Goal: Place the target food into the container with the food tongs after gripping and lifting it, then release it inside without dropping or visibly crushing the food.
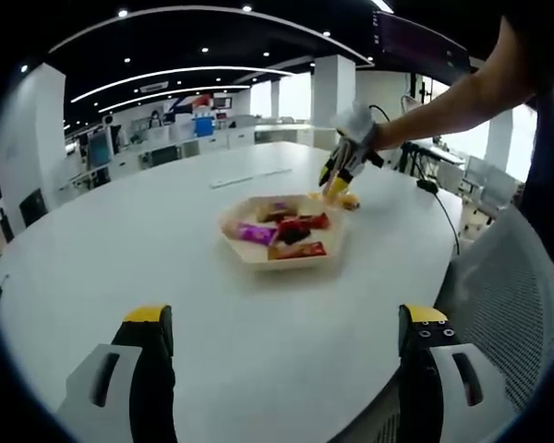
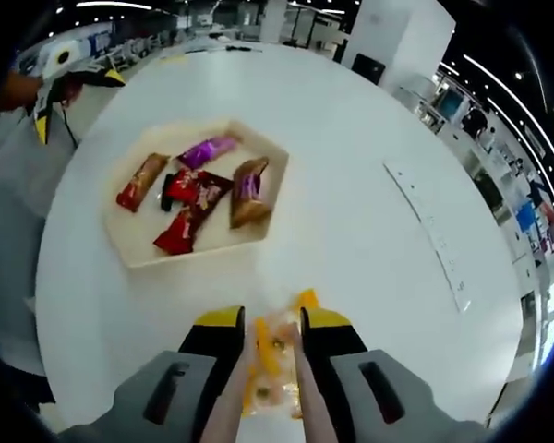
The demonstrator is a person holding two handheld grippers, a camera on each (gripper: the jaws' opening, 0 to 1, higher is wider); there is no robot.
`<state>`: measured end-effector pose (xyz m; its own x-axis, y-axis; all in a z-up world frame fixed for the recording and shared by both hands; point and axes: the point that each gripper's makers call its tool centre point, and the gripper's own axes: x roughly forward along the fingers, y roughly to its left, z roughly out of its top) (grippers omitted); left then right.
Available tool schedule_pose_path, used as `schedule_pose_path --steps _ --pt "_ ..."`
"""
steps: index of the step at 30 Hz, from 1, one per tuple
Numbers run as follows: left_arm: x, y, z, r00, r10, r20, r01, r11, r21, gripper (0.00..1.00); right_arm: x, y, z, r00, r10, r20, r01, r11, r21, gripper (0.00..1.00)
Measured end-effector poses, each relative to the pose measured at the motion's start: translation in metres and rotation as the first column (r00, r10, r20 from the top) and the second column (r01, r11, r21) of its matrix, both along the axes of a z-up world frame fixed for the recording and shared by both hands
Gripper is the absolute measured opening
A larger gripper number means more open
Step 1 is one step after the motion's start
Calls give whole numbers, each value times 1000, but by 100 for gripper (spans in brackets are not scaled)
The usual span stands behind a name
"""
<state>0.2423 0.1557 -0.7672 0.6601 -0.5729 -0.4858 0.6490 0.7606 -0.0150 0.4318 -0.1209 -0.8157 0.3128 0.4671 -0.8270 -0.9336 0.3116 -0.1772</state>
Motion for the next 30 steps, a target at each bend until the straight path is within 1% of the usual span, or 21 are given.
schedule_pose_path --steps 2,4,7,10,14,16,19,22,25,26,30 --pt "0 0 -1 1000 -1 -1 1 1000 0 99 -1 -1 -1 1000 -16 -16 16 1000 -3 21" --pt "0 0 0 1000 -2 -1 2 1000 0 99 0 -2 -1 1000 -18 -9 18 1000 -12 20" --pt "0 0 0 1000 -2 -1 2 1000 0 99 0 -3 0 999 -31 -15 31 999 -15 20" --pt "0 -1 0 1000 -2 -1 2 1000 0 99 -1 -4 2 998 -57 -37 56 998 -10 18" --pt "0 -1 0 1000 -4 -2 4 1000 0 99 -4 -4 5 994 -77 -81 77 997 -11 15" --pt "0 -1 -1 1000 -6 -2 6 1000 1 99 -4 -6 6 994 -79 -80 78 997 -23 14" --pt "-1 -1 0 1000 -8 -3 8 1000 1 99 -2 -7 12 994 -79 -74 77 997 -19 13" --pt "-1 -2 0 1000 -9 -3 9 1000 3 99 1 -7 18 991 -98 -86 98 995 -4 13" --pt "-1 -2 0 1000 -9 -2 9 1000 3 99 2 -8 21 991 -101 -85 101 995 -5 12" --pt "-1 -2 0 1000 -9 -2 9 1000 3 99 2 -9 22 990 -105 -95 105 994 -2 12" --pt "0 -1 0 1000 -9 0 9 1000 3 99 3 -9 27 991 -99 -91 99 995 -7 12"
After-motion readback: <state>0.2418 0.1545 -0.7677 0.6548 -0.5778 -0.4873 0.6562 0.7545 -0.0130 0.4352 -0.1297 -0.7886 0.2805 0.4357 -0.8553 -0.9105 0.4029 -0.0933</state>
